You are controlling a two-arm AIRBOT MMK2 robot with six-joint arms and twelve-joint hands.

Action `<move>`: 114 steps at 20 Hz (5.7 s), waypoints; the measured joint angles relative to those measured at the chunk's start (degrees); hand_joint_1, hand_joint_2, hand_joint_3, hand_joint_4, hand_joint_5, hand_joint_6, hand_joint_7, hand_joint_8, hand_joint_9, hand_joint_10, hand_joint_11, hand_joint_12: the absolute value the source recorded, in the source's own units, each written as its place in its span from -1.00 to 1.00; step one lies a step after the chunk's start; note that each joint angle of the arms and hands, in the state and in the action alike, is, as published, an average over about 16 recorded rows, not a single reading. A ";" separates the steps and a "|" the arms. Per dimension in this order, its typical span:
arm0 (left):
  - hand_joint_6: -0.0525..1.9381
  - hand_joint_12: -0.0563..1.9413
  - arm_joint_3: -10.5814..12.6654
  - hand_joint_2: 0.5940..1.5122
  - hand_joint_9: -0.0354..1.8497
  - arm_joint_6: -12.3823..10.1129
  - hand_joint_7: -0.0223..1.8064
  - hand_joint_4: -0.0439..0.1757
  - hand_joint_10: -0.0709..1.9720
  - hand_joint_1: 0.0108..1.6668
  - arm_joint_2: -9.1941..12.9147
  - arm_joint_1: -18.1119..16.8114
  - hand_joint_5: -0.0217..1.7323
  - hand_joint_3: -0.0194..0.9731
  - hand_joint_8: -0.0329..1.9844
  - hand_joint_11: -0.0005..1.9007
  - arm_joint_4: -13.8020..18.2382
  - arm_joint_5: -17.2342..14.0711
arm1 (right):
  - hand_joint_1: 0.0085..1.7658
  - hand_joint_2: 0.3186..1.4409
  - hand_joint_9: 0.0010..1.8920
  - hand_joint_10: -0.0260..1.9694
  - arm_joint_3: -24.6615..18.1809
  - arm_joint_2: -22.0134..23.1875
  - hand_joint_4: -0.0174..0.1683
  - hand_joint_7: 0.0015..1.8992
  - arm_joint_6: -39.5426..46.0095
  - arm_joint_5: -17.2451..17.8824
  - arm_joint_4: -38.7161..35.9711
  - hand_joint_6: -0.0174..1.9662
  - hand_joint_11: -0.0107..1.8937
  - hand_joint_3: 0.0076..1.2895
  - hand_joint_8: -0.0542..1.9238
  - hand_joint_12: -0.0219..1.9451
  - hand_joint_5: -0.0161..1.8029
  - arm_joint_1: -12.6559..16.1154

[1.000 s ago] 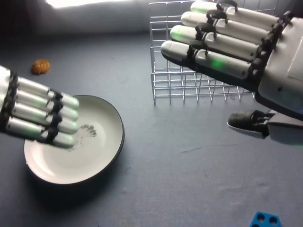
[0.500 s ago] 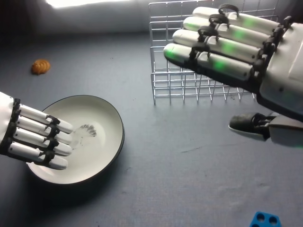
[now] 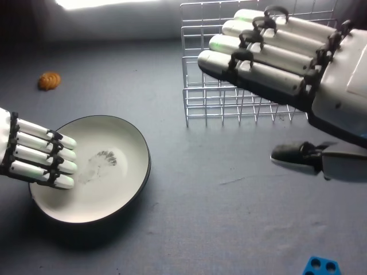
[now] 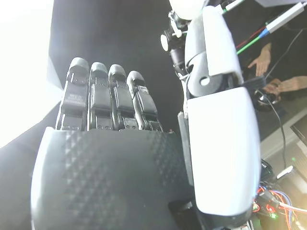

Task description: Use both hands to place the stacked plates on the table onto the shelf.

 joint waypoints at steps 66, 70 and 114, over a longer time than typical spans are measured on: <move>-0.94 -0.95 -5.71 0.10 -0.94 -4.75 -0.99 -0.64 -0.92 -1.00 -3.06 -3.11 -0.96 -0.93 -0.98 -0.98 0.75 6.59 | 0.21 0.52 -0.85 -0.96 30.58 -38.64 -0.74 -0.83 -17.23 -15.83 -4.54 -0.96 -0.96 -0.99 -0.93 -0.28 -0.73 6.11; -0.94 -0.95 -5.66 0.11 -0.94 -4.75 -0.99 -0.64 -0.92 -0.99 -3.07 -3.11 -0.96 -0.93 -0.98 -0.98 0.75 6.58 | 0.21 0.52 -0.71 -0.93 31.93 -40.10 -0.74 -0.70 -17.33 -16.24 -4.49 -0.96 -0.94 -0.99 -0.93 -0.06 -0.62 6.13; -0.94 -0.96 -1.65 0.14 -0.93 -8.19 -0.95 -0.54 -0.92 -1.00 5.10 -11.87 -0.95 -0.92 -0.95 -0.98 4.71 6.19 | 0.32 0.25 0.32 -0.94 4.30 -15.25 -0.63 0.10 -18.22 -22.58 7.25 0.06 -0.15 -0.99 -0.09 0.10 0.06 19.29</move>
